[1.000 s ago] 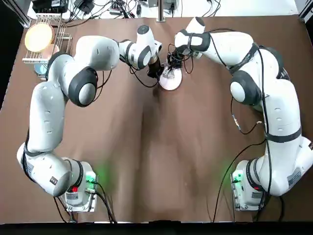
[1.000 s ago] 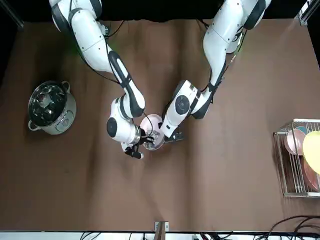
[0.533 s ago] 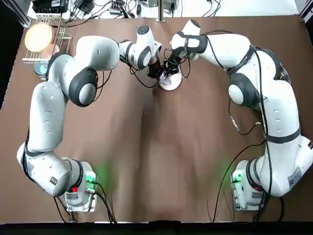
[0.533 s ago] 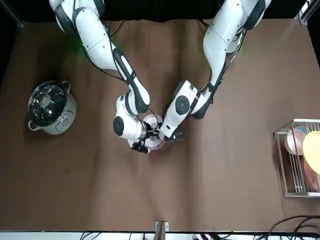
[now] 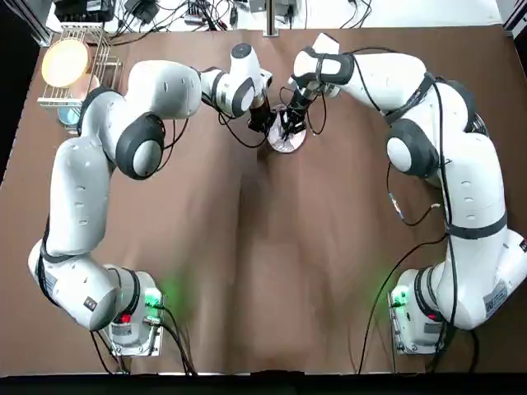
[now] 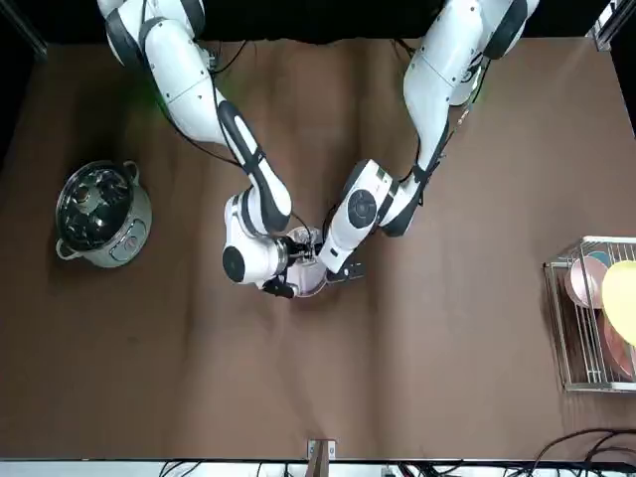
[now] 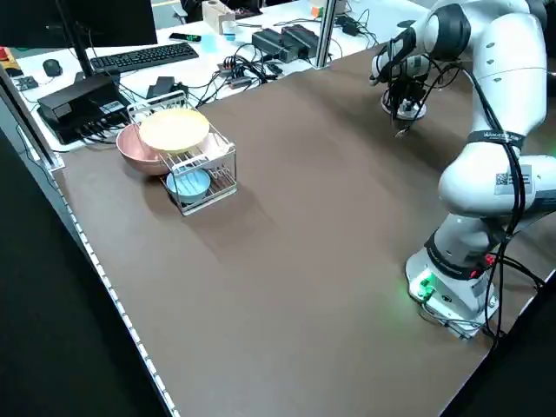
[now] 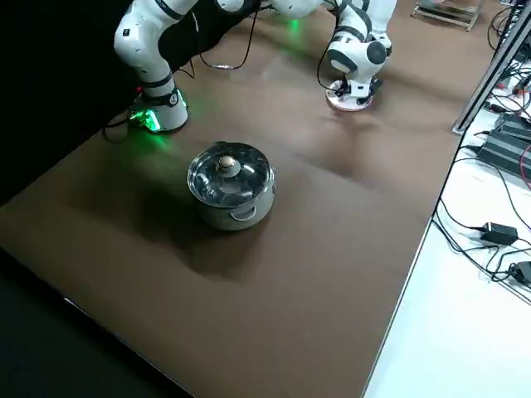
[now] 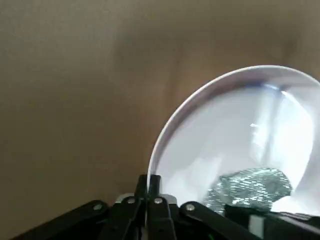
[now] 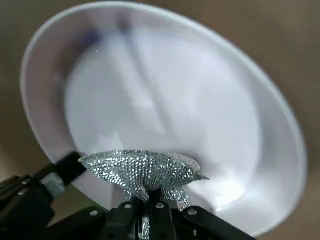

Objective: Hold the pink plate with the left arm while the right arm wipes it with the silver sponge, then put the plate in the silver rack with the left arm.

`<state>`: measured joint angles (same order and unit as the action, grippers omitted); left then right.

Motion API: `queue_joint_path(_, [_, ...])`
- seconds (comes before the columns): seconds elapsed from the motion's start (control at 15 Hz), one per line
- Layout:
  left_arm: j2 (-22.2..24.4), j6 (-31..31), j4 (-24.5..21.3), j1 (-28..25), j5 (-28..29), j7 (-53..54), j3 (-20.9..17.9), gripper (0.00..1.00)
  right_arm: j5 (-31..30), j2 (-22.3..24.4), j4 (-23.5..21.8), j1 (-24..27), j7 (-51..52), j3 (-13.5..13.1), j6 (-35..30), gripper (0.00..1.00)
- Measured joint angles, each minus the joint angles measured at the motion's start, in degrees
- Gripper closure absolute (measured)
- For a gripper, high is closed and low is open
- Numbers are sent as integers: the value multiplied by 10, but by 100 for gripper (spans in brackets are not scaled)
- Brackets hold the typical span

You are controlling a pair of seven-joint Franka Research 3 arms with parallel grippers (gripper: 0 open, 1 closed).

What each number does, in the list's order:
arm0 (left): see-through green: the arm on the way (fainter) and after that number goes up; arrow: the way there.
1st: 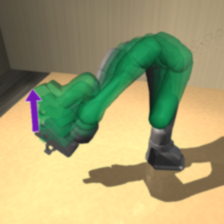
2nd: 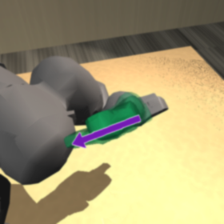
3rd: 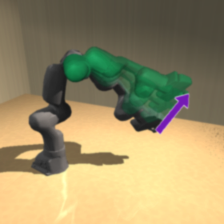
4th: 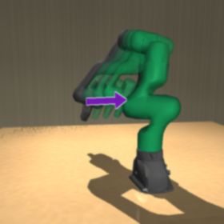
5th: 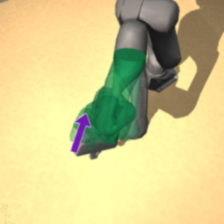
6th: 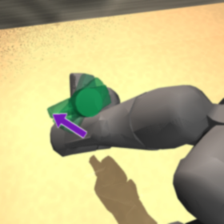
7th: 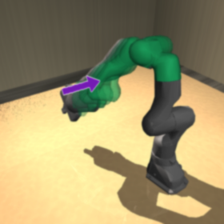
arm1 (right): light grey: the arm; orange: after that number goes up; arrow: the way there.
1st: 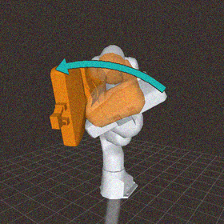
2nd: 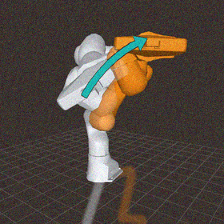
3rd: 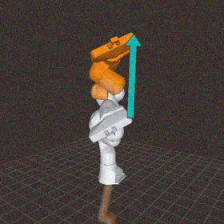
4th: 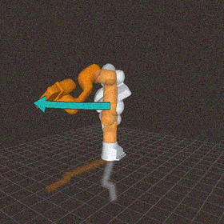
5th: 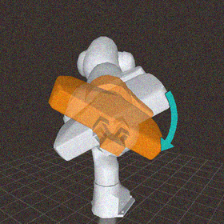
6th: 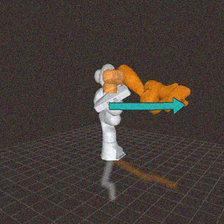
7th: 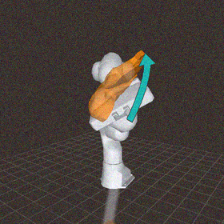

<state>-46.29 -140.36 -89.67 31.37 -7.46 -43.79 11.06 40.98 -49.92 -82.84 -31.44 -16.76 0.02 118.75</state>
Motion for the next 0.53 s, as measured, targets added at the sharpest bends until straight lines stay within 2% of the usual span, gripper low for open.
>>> queue_joint_path(0.53, [0,0,1,0,0,0,0,97,-43,-1,14,38,3,0,-7,93])
